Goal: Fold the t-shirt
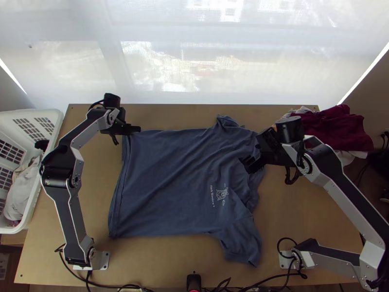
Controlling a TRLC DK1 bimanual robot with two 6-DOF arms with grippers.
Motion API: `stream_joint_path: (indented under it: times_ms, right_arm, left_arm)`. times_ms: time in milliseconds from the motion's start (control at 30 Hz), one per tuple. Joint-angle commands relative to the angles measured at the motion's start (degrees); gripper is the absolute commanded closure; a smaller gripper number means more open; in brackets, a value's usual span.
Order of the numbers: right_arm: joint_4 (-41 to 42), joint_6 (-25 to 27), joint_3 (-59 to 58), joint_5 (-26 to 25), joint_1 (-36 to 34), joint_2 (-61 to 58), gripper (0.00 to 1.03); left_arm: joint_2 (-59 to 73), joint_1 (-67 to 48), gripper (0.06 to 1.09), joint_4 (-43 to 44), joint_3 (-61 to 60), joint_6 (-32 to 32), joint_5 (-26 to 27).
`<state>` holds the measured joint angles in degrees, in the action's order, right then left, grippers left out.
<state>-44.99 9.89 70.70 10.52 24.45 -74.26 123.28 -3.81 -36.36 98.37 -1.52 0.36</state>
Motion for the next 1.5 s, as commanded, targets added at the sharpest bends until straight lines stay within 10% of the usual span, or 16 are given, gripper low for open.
stream_joint_path:
  times_ms: [0, 667, 1467]
  right_arm:
    - [6.6, 0.6, 0.7, -0.2, -2.8, -3.5, 0.05]
    - [11.1, 2.5, 33.6, 0.2, -8.2, -47.4, 0.07]
    - [1.0, 2.6, 58.5, 0.3, -9.8, -68.6, 0.16]
  left_arm:
    - [0.6, 0.3, 1.05, -1.8, 0.4, 0.1, 0.3]
    - [-3.7, -0.7, 1.05, -6.0, 0.1, 0.2, 0.3]
    - [-3.8, -1.8, 1.05, -6.4, -1.8, 1.1, 0.3]
